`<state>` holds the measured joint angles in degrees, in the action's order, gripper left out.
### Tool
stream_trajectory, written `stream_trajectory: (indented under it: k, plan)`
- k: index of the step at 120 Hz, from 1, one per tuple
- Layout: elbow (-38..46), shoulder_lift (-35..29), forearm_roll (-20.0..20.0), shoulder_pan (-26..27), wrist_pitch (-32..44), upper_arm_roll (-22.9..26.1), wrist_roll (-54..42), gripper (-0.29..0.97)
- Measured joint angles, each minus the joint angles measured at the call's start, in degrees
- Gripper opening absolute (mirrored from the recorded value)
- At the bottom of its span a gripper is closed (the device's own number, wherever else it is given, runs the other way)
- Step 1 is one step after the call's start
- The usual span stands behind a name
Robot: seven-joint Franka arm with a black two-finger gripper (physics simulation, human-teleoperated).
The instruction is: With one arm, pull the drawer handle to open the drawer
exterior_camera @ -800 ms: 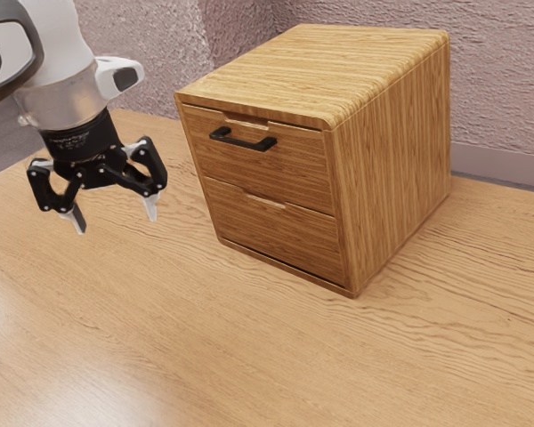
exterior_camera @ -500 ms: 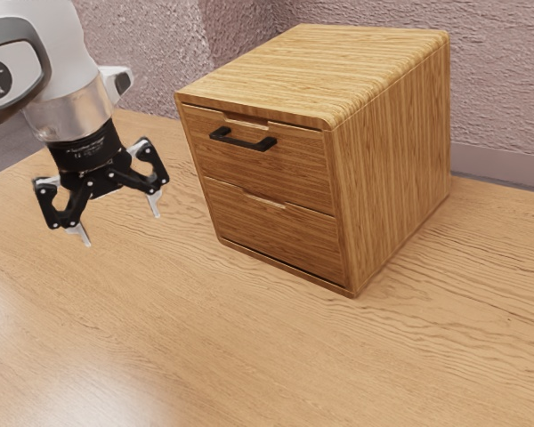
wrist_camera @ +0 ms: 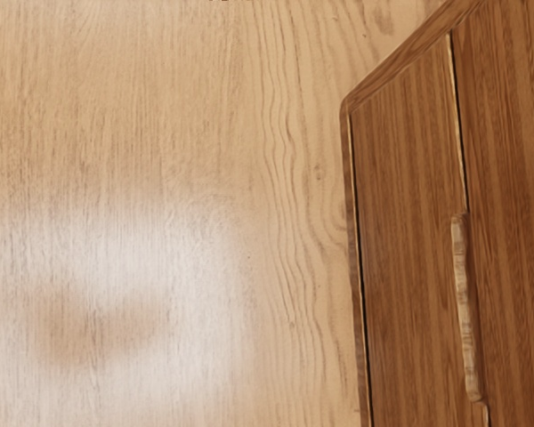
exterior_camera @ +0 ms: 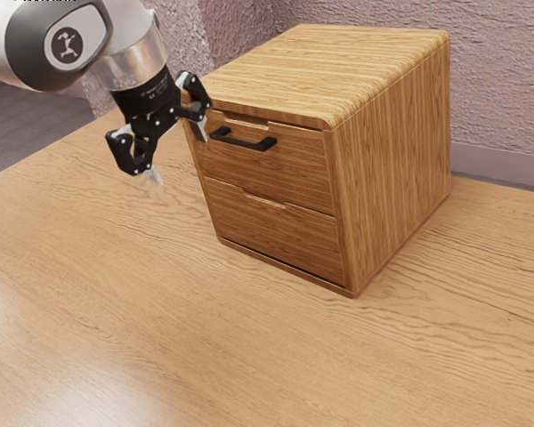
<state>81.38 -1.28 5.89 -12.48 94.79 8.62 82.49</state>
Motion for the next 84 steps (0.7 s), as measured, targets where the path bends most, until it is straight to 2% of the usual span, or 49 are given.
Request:
stream_trajectory:
  k: [27,64,84]
  plan:
    - [-4.04,4.73,0.04,-0.32,4.63,0.25,4.14,0.68]
    - [-4.48,5.78,0.08,0.13,6.97,0.49,7.68,0.68]
    - [-7.16,8.8,0.08,-0.09,7.6,0.44,8.93,0.68]
